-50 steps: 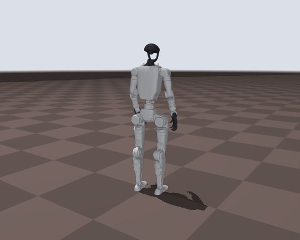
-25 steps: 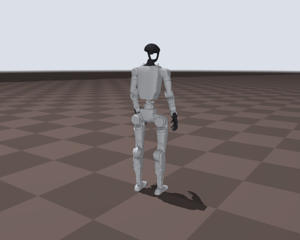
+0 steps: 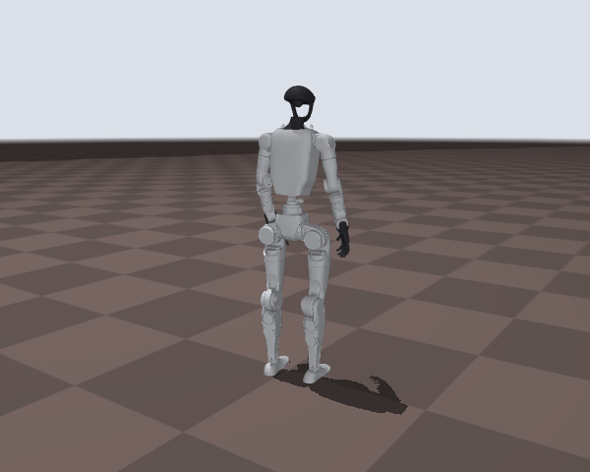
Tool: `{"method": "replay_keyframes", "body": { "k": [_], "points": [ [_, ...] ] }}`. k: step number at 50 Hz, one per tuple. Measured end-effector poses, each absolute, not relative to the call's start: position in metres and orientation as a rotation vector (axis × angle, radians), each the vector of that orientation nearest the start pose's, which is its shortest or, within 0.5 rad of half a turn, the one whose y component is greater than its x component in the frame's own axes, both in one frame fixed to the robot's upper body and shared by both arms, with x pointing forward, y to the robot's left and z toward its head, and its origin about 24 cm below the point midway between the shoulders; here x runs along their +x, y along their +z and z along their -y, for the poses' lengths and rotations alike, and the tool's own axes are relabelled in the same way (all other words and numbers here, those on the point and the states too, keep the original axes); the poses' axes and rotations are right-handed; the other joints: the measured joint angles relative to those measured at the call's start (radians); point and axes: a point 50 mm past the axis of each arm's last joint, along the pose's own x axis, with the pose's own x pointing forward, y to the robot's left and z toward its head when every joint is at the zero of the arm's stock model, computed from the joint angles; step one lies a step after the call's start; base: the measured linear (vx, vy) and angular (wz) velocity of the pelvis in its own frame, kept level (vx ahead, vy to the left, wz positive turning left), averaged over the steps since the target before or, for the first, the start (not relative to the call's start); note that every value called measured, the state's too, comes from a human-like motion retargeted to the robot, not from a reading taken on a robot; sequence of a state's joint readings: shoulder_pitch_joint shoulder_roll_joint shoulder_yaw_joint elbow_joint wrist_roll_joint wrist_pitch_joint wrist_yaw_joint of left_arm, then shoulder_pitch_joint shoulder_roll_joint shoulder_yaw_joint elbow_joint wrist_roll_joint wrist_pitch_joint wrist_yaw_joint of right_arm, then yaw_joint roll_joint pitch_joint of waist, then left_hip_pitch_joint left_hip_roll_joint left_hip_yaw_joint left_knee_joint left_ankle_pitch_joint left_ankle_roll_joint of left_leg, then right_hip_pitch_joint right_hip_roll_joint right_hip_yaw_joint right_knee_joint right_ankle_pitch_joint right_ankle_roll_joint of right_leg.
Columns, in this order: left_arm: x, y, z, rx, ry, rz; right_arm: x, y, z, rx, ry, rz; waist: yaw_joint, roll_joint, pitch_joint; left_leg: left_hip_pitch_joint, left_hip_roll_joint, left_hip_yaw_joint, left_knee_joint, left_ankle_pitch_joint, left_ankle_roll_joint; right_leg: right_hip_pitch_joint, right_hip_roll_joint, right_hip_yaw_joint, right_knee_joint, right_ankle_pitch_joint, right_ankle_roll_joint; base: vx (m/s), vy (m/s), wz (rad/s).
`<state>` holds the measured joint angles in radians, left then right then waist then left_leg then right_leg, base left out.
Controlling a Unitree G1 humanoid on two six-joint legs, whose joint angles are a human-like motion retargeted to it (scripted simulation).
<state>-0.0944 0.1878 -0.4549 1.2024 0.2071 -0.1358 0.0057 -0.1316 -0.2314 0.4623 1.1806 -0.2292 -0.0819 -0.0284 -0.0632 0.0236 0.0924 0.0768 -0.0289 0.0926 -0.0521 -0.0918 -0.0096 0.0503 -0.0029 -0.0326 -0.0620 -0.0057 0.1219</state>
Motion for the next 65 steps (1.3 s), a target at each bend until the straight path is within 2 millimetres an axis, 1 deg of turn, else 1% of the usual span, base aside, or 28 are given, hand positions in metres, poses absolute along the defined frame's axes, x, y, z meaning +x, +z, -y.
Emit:
{"method": "replay_keyframes", "body": {
  "k": [65],
  "points": [
    [0.1359, -0.1552, -0.1767, 0.578, -0.424, -0.988, 0.1548, -0.1469, 0.1862, -0.617, 0.385, -0.954, 0.016, -0.005, 0.011, 0.000, -0.001, -0.007, 0.009, 0.002, 0.018, 0.004, 0.000, 0.004, -0.008, 0.002, 0.000, 0.00, 0.00, 0.00]
  ]
}}
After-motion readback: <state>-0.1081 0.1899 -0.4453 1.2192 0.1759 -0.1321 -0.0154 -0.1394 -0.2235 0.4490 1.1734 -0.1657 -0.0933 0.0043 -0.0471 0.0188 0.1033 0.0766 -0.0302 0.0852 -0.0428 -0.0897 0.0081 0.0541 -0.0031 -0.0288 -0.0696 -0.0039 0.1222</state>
